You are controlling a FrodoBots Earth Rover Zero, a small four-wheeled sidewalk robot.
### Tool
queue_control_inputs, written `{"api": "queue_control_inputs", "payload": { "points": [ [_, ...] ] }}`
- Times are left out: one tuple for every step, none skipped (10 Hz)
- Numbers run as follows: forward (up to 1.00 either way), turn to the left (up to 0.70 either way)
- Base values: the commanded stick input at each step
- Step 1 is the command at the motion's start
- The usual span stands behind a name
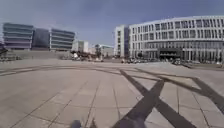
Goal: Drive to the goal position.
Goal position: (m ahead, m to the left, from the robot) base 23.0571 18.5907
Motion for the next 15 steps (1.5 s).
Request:
{"api": "queue_control_inputs", "payload": {
  "points": [
    [1.00,0.15],
    [1.00,0.34],
    [1.00,0.40],
    [1.00,0.40],
    [1.00,0.40],
    [1.00,0.40],
    [1.00,0.40],
    [1.00,0.40],
    [1.00,0.40],
    [1.00,0.40],
    [1.00,0.40],
    [1.00,0.40],
    [1.00,0.26],
    [1.00,0.01],
    [1.00,0.00]
  ]
}}
